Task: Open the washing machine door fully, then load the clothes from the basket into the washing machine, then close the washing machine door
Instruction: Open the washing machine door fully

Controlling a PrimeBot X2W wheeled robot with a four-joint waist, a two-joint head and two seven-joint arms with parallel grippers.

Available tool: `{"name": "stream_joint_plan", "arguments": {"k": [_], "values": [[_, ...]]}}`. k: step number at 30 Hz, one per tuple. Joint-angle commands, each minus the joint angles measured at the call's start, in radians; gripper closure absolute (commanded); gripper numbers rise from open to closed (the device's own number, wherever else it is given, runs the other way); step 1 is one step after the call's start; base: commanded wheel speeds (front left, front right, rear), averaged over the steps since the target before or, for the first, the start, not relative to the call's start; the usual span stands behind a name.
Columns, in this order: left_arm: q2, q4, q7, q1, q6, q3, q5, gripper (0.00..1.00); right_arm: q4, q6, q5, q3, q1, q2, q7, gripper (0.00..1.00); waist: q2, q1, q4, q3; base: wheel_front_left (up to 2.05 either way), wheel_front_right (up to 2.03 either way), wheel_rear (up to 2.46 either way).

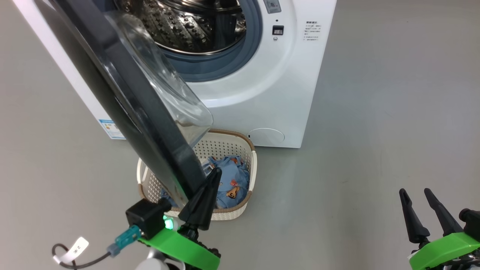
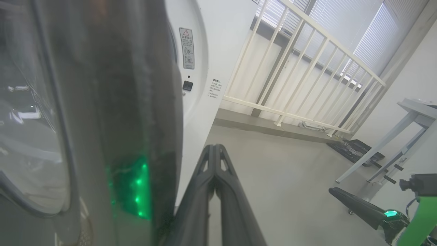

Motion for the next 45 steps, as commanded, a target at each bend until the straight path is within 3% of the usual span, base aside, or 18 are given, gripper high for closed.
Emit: {"name": "stream_joint_plan", "arguments": {"k": [1, 9, 21, 45], "values": [[0.042, -0.009, -0.006, -0.005, 0.02, 0.09, 0.003, 1.0, -0.025, 0.003, -0.01, 0.022, 0.014, -0.019, -0.012, 0.0, 0.0, 0.0, 0.005, -0.001, 0.0, 0.0, 0.0], [0.047, -0.04, -0.006, 0.045, 0.017, 0.103, 0.018, 1.0, -0.025, 0.003, -0.012, 0.029, 0.017, -0.02, -0.012, 0.0, 0.0, 0.0, 0.027, -0.006, 0.0, 0.0, 0.0], [0.069, -0.106, -0.006, 0.103, 0.054, 0.131, 0.02, 1.0, -0.028, 0.003, -0.011, 0.026, 0.019, -0.025, -0.012, 0.0, 0.0, 0.0, 0.06, 0.0, 0.0, 0.0, 0.0], [0.167, -0.245, 0.037, 0.211, 0.213, 0.295, 0.004, 1.0, -0.046, 0.003, -0.02, 0.022, 0.02, -0.03, -0.012, 0.0, 0.0, 0.0, 0.124, 0.026, 0.0, 0.0, 0.0]]}}
